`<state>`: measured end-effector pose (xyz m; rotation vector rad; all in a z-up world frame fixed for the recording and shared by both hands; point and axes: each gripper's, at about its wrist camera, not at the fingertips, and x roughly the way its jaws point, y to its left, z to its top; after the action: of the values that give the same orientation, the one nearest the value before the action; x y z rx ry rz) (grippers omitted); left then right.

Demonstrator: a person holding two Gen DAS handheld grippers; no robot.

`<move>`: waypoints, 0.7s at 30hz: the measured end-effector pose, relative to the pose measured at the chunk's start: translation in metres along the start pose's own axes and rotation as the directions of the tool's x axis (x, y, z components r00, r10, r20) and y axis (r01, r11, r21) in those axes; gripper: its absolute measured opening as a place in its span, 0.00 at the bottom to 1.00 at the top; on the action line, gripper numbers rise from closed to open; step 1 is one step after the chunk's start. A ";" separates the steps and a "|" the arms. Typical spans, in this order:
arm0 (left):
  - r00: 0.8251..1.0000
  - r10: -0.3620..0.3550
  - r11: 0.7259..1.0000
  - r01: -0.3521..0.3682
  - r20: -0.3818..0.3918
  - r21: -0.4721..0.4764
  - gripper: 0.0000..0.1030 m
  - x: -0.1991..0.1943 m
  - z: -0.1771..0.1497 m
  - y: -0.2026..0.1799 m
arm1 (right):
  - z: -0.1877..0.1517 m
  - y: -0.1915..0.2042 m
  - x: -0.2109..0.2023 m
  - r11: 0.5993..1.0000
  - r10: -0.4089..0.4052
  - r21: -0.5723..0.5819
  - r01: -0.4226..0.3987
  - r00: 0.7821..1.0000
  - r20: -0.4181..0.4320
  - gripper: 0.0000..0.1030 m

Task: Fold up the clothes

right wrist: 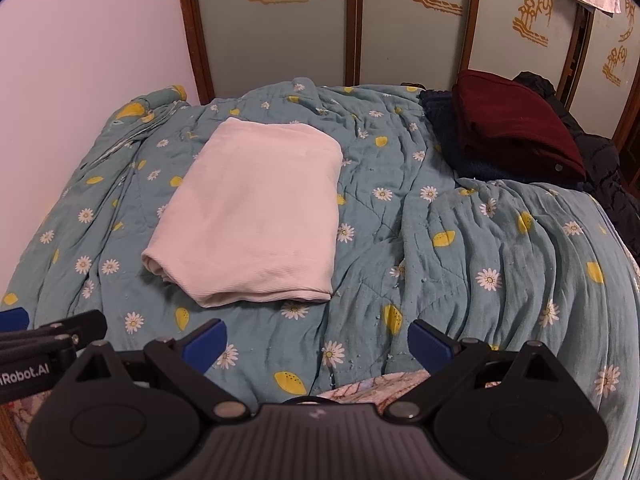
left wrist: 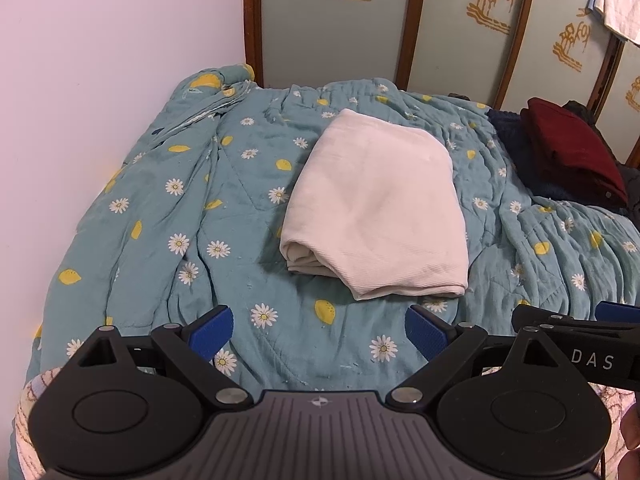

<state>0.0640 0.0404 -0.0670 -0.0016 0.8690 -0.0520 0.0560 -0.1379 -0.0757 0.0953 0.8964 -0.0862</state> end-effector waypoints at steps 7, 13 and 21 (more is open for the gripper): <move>1.000 0.000 1.000 0.000 0.001 0.005 0.91 -0.001 0.001 -0.001 | 0.001 -0.001 0.000 1.000 -0.001 0.002 0.001 1.000 0.002 0.95; 1.000 0.003 1.000 -0.003 0.003 0.005 0.91 -0.001 0.001 -0.001 | 0.000 0.000 -0.001 1.000 -0.003 0.000 0.003 1.000 0.001 0.95; 1.000 0.003 1.000 -0.003 0.003 0.005 0.91 -0.001 0.001 -0.001 | 0.001 0.001 0.000 1.000 -0.003 -0.004 0.003 1.000 0.000 0.95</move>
<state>0.0641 0.0391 -0.0658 0.0046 0.8661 -0.0515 0.0568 -0.1373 -0.0744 0.0903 0.8968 -0.0875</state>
